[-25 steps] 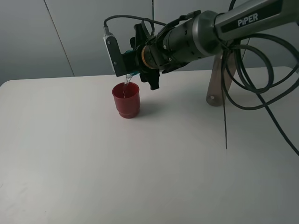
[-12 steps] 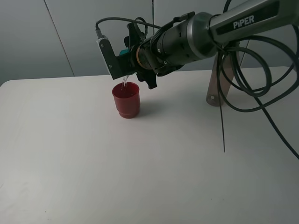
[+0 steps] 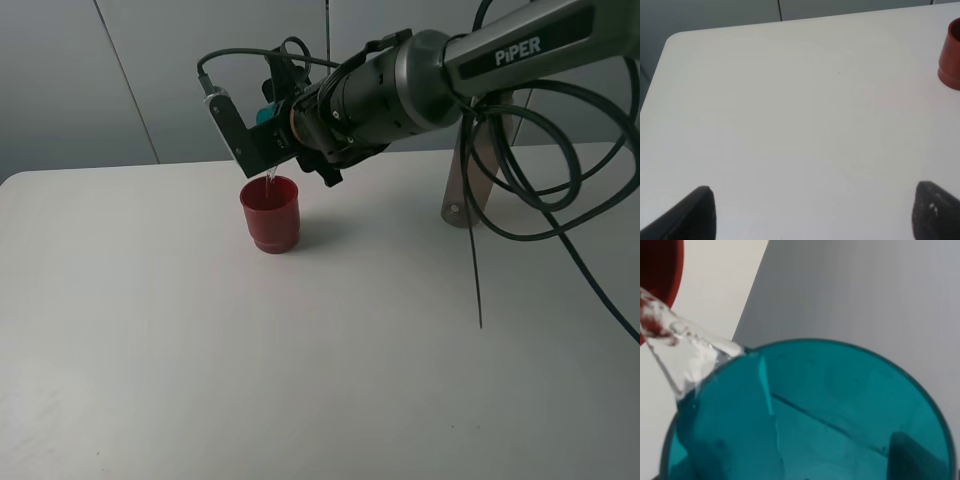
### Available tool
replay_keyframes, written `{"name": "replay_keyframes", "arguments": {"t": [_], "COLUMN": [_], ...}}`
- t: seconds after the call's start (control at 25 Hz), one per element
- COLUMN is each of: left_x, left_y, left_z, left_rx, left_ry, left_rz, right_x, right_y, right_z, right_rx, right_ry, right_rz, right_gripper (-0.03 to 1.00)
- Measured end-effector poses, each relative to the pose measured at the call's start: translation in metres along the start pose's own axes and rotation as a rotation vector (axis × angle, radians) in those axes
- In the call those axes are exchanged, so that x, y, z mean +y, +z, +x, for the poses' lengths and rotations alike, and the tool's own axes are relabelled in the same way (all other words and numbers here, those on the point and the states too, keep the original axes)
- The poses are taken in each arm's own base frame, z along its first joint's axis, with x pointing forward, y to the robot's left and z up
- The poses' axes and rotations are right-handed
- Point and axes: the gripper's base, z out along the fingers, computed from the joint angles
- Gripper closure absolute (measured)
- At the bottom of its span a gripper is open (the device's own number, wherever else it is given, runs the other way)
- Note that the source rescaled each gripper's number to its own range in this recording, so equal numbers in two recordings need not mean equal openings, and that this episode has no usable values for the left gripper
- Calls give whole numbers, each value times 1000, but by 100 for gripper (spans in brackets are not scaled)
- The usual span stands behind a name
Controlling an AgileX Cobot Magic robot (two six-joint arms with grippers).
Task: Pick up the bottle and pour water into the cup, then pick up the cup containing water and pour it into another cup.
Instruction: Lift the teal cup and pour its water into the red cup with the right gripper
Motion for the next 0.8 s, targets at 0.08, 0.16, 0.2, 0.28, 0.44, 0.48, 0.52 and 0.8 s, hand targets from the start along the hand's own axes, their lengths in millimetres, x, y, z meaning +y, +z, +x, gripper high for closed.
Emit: {"name": "replay_keyframes", "arguments": {"t": [0.08,0.16,0.2,0.28,0.44,0.48,0.52,0.8], "left_x": [0,0,0,0,0,0,0,0], "left_y": [0,0,0,0,0,0,0,0], "left_z": [0,0,0,0,0,0,0,0], "left_rx": [0,0,0,0,0,0,0,0], "left_ry": [0,0,0,0,0,0,0,-2], "left_rz": [0,0,0,0,0,0,0,0], "right_x": [0,-1,-1,-1,-2,-2,-2,-3], "right_y": [-1,-2,-2,-3,-6,-6,-7,-9], "right_z": [-1,-3,-4,-6,-10,-11,-12,-14], "right_rx": [6,8,11,9,19,22,22,39], "right_ry": [-18,-40,-50,-74,-121,-131,-139,-160], "right_rz": [2,5,6,8,15,16,17,23], "right_gripper": [88,88,88,88,88,88,88,88]}}
